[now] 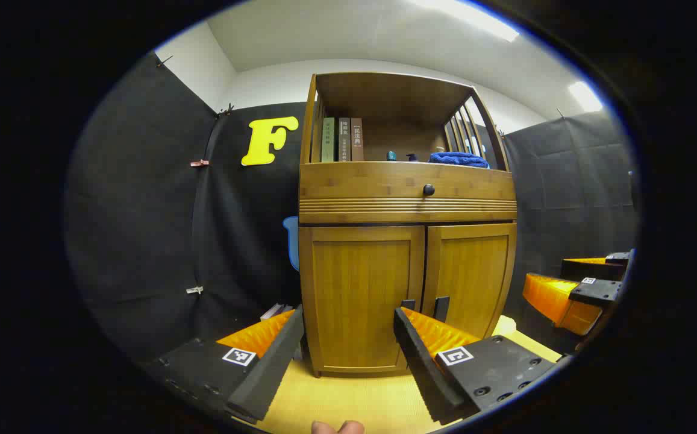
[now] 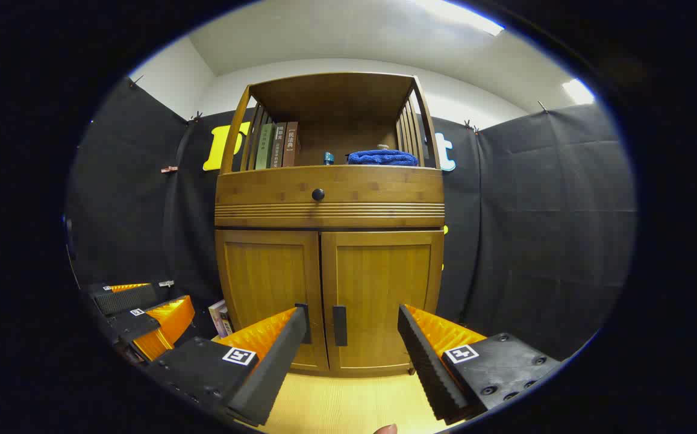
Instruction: Open the right door of the double-door shoe cabinet with the right hand, and open the left door with the left hand.
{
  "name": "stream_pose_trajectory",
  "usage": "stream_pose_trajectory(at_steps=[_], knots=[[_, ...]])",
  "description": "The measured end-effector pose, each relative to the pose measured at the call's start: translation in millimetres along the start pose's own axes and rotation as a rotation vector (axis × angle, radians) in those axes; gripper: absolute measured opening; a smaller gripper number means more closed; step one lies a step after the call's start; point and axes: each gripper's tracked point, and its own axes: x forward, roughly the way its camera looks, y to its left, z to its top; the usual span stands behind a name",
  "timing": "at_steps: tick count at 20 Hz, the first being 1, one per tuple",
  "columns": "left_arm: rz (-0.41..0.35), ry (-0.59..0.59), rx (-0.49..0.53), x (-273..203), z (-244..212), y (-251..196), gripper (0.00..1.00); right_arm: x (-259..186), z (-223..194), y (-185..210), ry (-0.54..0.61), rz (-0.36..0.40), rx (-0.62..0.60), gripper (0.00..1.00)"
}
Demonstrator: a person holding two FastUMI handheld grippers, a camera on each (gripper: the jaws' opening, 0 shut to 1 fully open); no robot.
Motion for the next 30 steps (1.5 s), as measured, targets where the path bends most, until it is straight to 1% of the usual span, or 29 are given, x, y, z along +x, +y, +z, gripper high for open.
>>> stream_pose_trajectory(at_steps=[1,2,3,4,8,9,10,11,12,14,15,17,18,19,20,22,25,26,27,28,29,30], knots=[[0.0,0.002,-0.001,0,-2,0,0.92,0,-2,1,0.002,0.002,0.0,0.97],[-0.001,0.004,-0.003,0,-1,-1,0.92,1,-3,1,0.003,0.003,-0.001,0.97],[-0.003,0.005,-0.004,0,-2,-1,0.92,0,-3,1,0.005,0.004,-0.003,0.99],[-0.004,0.004,-0.004,0,-1,-1,0.92,0,-3,1,0.002,0.005,-0.004,0.98],[-0.002,0.0,0.001,2,0,0,0.94,-1,-1,2,0.0,0.007,-0.006,0.99],[-0.002,0.001,0.0,1,-1,-1,0.92,0,-2,2,0.001,0.008,-0.005,0.99],[-0.004,0.002,-0.002,2,-1,-1,0.94,-1,-2,2,0.003,0.008,-0.005,0.99],[-0.007,0.002,-0.002,2,-1,-2,0.92,-1,-3,3,0.004,0.007,-0.004,0.98],[-0.008,0.002,0.0,3,-1,-3,0.94,-1,-3,3,0.005,0.007,-0.004,0.98],[-0.005,0.001,0.003,3,-2,-2,0.92,-1,-3,2,0.005,0.003,-0.008,0.99],[-0.006,0.001,0.002,4,-1,-3,0.94,-1,-3,1,0.005,0.0,-0.012,0.98],[-0.008,0.0,0.002,5,-1,-4,0.94,-1,-4,1,0.006,-0.002,-0.014,0.97],[-0.008,-0.001,0.002,6,0,-4,0.94,-1,-4,2,0.007,-0.002,-0.012,0.97],[-0.007,-0.001,0.002,7,-1,-3,0.94,-1,-5,2,0.008,-0.001,-0.011,0.99],[-0.006,-0.001,0.001,8,-1,-3,0.95,-1,-5,2,0.008,-0.001,-0.012,0.97],[-0.008,0.001,-0.001,10,-2,-2,0.92,1,-7,3,0.01,0.004,-0.02,0.97],[-0.005,0.003,0.002,13,-4,1,0.92,5,-15,4,0.016,0.011,-0.028,0.97],[-0.003,0.001,0.006,15,-4,2,0.95,7,-17,5,0.017,0.013,-0.025,0.98],[0.0,0.002,0.009,17,-5,4,0.96,14,-18,6,0.019,0.015,-0.019,0.99],[0.0,0.003,0.012,19,-5,6,0.92,27,-20,7,0.025,0.019,-0.012,0.97],[-0.001,0.004,0.014,21,-7,6,0.92,42,-21,10,0.029,0.021,-0.009,0.97],[-0.002,0.004,0.014,23,-7,7,0.94,50,-24,12,0.028,0.021,-0.015,0.99]])
